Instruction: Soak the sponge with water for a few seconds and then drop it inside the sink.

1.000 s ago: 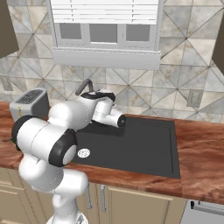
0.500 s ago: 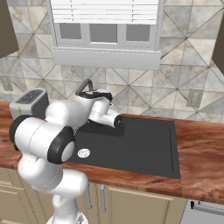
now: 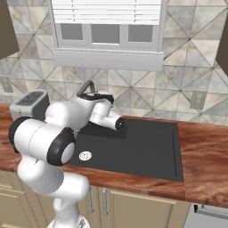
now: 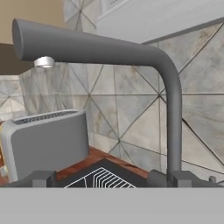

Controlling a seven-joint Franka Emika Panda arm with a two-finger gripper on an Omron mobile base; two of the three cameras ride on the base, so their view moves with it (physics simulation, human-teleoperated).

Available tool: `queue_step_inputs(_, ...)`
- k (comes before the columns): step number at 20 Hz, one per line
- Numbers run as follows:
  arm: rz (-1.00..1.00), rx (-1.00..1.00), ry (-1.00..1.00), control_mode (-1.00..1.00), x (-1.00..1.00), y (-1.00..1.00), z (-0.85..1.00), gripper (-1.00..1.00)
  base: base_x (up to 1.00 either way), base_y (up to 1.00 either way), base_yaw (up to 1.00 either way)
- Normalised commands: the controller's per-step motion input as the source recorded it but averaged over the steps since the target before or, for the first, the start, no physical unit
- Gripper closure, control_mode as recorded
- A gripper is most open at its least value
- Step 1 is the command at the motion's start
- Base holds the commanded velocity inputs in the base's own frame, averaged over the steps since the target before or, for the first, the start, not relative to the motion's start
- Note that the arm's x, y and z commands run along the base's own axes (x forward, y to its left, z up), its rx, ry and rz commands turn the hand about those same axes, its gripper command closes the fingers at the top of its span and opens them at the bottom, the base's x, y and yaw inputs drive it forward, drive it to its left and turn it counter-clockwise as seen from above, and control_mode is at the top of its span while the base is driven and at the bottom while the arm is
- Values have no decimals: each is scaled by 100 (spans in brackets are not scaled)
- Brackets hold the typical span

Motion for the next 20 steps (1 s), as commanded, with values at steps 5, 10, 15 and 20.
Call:
queue_step_inputs(5, 0, 0, -6, -100, 8, 0, -23, -100, 0, 0, 0)
queue_step_inputs(10, 0, 0, -9, -100, 12, 0, -20, -100, 0, 0, 0)
queue_step_inputs(15, 0, 0, -8, -100, 9, 0, -14, -100, 0, 0, 0)
queue_step_inputs(20, 0, 0, -2, -100, 13, 0, 0, -100, 0, 0, 0)
